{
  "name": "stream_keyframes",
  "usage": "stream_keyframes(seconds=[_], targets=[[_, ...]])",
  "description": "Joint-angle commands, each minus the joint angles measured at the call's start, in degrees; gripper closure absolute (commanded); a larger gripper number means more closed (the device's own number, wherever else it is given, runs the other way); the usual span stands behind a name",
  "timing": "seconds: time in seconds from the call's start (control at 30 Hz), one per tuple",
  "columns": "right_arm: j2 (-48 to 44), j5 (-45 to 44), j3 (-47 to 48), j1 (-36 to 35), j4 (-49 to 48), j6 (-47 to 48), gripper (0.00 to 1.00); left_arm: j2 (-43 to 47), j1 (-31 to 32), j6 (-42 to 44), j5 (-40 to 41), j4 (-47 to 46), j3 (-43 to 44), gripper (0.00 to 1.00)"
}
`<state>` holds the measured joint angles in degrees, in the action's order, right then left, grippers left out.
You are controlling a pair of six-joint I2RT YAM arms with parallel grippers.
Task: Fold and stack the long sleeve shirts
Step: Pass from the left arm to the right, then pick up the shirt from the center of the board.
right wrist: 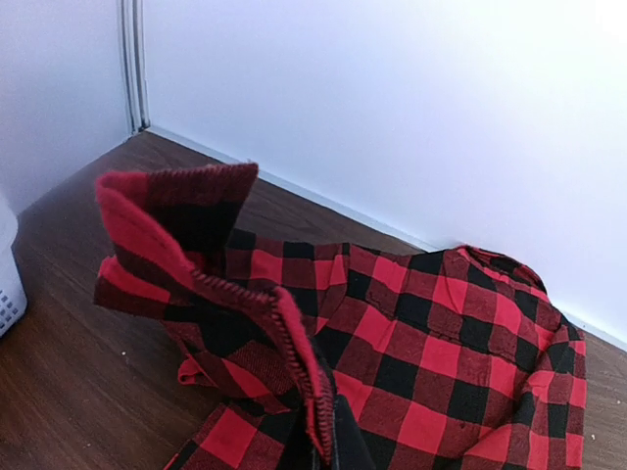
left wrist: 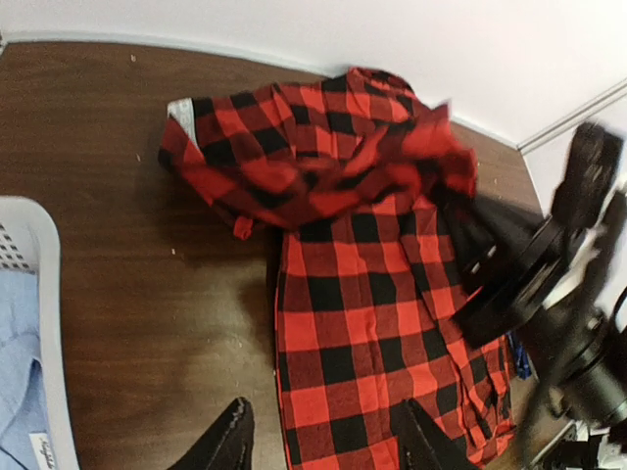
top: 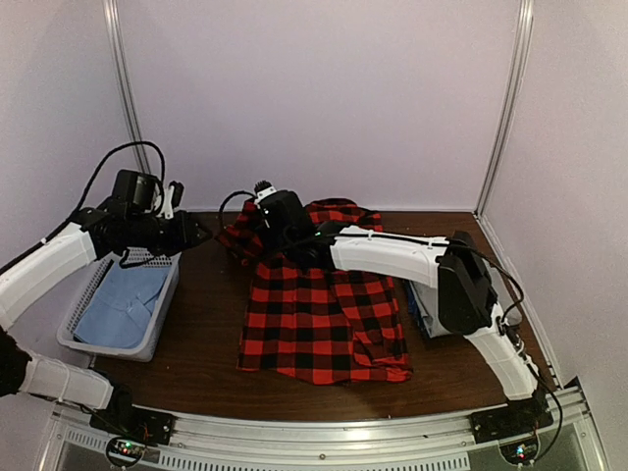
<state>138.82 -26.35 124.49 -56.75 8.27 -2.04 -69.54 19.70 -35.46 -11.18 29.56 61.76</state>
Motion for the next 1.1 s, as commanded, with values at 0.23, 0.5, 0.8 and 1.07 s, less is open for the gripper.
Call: stream_keyframes(seconds=[0.23,0.5,0.8,1.07], targets=[[-10.86,6.79,-2.95,6.57,1.75,-9.51,1.0,0.59,6.95,-2.41,-4.85,-2.6,-14.38,0.49],[-15.11,8.51,-7.31,9.25,0.51,-10.28,1.0,1.24,14.11,-5.78,-6.98,-2.59,-24.82,0.53],[-18.97,9.51,-10.79,10.9,-0.98,-11.13,1.0,-0.69,21.07,-10.59,-9.18,-5.7,-29.78,0.58],[-21.75,9.97,-13.24,11.05,-1.96,-11.49,1.0,-4.9,25.2,-12.46,-5.35,-7.88,-29.08,0.64]])
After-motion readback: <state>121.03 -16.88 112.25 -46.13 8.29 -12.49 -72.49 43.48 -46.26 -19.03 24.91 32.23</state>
